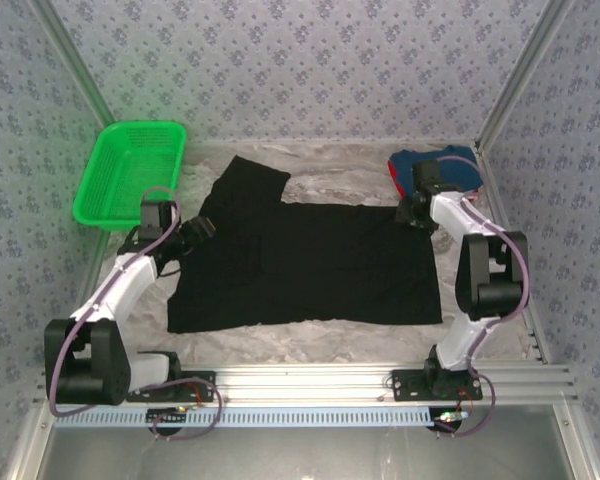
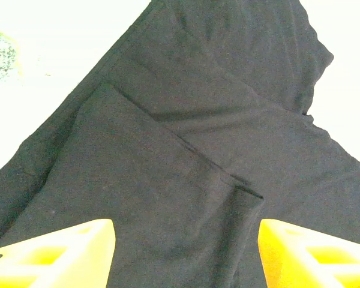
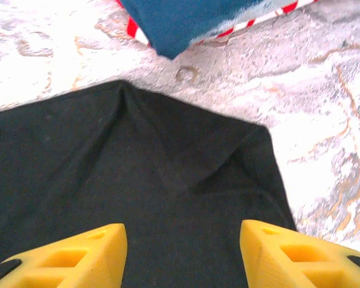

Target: Fold the inside-out t-shirt

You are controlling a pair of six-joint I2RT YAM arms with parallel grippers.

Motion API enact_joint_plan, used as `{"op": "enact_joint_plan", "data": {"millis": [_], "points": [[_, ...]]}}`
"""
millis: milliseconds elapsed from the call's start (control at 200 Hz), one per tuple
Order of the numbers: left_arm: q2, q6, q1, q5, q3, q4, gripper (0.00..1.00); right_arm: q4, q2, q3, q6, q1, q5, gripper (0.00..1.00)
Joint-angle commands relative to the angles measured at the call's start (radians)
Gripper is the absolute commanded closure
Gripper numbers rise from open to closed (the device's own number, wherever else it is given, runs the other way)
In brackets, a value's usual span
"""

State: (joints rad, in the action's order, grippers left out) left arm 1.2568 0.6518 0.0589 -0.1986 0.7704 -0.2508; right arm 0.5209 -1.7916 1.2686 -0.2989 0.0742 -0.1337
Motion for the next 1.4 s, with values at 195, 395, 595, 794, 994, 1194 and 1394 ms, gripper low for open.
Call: {"op": "enact_joint_plan", "data": {"millis": [195, 395, 595, 794, 994, 1194, 1394], "points": [[0.036, -0.02, 0.002, -0.035, 0.038, 0.018, 0.36, 0.137, -0.21, 0.201, 0.074, 0.047, -0.168, 0.53], [0.044, -0.02, 0.002, -0.041, 0.038, 0.023, 0.36, 0.15, -0.253, 0.211, 0.073, 0.069, -0.202, 0.55], [0.046, -0.021, 0.003, -0.043, 0.038, 0.023, 0.36, 0.169, -0.302, 0.25, 0.107, 0.08, -0.255, 0.68], [0.057, -0.021, 0.003, -0.041, 0.038, 0.03, 0.35, 0.177, -0.314, 0.285, 0.155, 0.076, -0.303, 0.77], [0.091, -0.023, 0.003, -0.035, 0.061, 0.045, 0.35, 0.192, -0.328, 0.328, 0.198, 0.071, -0.342, 0.84], [0.163, -0.014, 0.009, -0.027, 0.105, 0.094, 0.35, 0.201, -0.34, 0.357, 0.213, 0.065, -0.342, 0.9], [0.357, -0.071, 0.061, 0.025, 0.266, 0.123, 0.35, 0.204, -0.339, 0.369, 0.216, 0.064, -0.345, 0.92]]}}
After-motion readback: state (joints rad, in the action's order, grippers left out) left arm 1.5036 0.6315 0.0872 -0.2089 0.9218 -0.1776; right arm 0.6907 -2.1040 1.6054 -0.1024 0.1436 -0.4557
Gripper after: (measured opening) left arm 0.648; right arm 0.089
